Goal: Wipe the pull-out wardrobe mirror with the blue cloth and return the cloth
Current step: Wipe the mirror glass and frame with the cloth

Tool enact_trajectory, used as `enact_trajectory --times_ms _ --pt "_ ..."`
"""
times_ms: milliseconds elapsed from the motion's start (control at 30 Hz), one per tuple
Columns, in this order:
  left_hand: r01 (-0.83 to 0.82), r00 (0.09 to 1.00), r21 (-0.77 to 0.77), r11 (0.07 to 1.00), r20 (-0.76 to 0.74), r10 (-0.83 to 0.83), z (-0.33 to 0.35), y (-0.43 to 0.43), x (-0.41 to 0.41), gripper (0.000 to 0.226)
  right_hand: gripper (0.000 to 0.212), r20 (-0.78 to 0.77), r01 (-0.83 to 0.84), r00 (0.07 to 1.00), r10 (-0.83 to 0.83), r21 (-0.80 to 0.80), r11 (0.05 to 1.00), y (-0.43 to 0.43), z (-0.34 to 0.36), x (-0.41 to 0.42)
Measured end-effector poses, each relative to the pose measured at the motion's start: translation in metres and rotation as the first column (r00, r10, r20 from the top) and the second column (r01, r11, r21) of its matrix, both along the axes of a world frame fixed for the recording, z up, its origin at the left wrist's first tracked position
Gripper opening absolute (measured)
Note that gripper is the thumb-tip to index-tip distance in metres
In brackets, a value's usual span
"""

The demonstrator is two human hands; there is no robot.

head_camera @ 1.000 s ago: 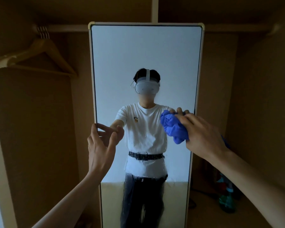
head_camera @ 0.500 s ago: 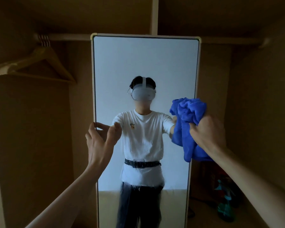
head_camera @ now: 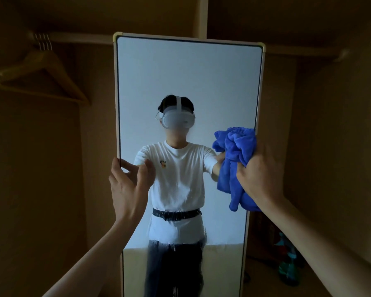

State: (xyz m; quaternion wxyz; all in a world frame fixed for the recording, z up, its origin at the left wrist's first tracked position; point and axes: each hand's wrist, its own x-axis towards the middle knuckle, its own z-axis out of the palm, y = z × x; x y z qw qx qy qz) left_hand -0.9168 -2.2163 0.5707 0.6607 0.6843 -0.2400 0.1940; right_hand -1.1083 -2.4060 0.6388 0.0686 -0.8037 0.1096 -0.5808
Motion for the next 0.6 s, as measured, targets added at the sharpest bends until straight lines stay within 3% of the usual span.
enact_trajectory --times_ms 133,167,233,300,433,600 --pt "0.021 1.0 -0.002 1.0 -0.003 -0.021 0.0 0.003 -0.001 0.085 0.031 -0.012 -0.124 0.992 0.124 -0.048 0.991 0.017 0.008 0.01" --pt "0.03 1.0 0.0 1.0 -0.008 -0.03 0.001 0.004 -0.001 0.085 0.024 -0.016 -0.025 1.0 0.024 -0.053 0.998 0.021 0.005 0.011" --pt "0.046 0.999 0.005 0.999 -0.017 -0.046 0.001 0.007 -0.001 0.085 0.038 -0.043 0.279 0.959 -0.279 0.005 0.96 0.026 -0.006 0.016" --pt "0.071 0.997 0.006 0.997 -0.02 -0.071 0.001 0.011 -0.001 0.085 0.038 -0.07 0.358 0.93 -0.361 -0.053 0.932 0.031 -0.01 0.022" --pt "0.14 0.99 0.024 0.99 -0.023 -0.14 0.0 0.019 0.002 0.082 0.036 -0.081 0.344 0.935 -0.346 -0.046 0.938 0.05 -0.007 0.041" --pt "0.206 0.979 0.004 0.979 -0.011 -0.206 -0.002 0.027 0.008 0.058 0.042 -0.095 0.28 0.955 -0.281 -0.023 0.96 0.077 -0.009 0.062"
